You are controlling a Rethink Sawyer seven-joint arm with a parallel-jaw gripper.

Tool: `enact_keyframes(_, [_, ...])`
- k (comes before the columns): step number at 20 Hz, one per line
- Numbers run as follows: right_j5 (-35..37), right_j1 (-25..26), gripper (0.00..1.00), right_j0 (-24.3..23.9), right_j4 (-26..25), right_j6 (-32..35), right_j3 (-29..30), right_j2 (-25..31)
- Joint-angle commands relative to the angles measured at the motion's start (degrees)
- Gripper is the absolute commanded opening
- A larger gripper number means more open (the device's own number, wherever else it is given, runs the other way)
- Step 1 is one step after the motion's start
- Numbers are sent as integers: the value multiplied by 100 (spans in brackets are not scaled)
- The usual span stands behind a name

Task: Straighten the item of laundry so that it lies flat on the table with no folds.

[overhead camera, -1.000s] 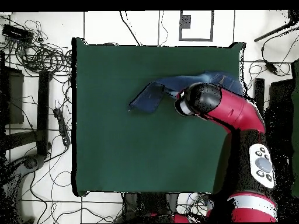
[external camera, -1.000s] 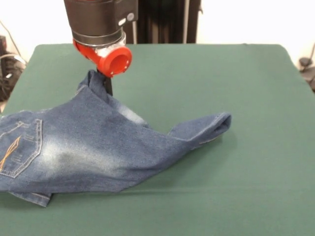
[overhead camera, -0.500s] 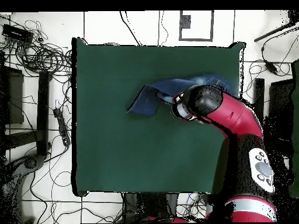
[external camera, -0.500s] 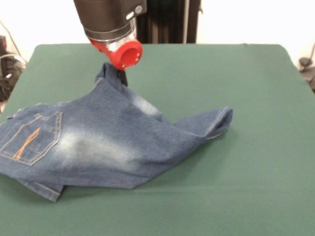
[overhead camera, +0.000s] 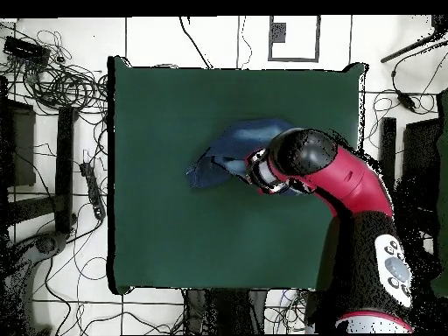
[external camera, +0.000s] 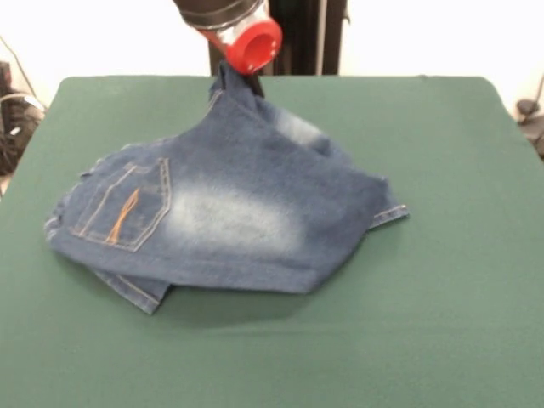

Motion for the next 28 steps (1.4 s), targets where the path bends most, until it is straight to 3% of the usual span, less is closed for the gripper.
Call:
enact_keyframes(1, [1283, -197, 0, 369, 569, 1059, 723, 654])
enact_keyframes(15, [3721, -322, 0, 418, 1054, 2079, -258, 580])
enact_keyframes(23, [3607, -297, 0, 515, 1030, 1694, -88, 369])
enact_keyframes(26, [2885, -148, 0, 529, 879, 1338, 260, 236])
enact_keyframes(28, [2784, -147, 0, 471, 761, 980, 328, 286])
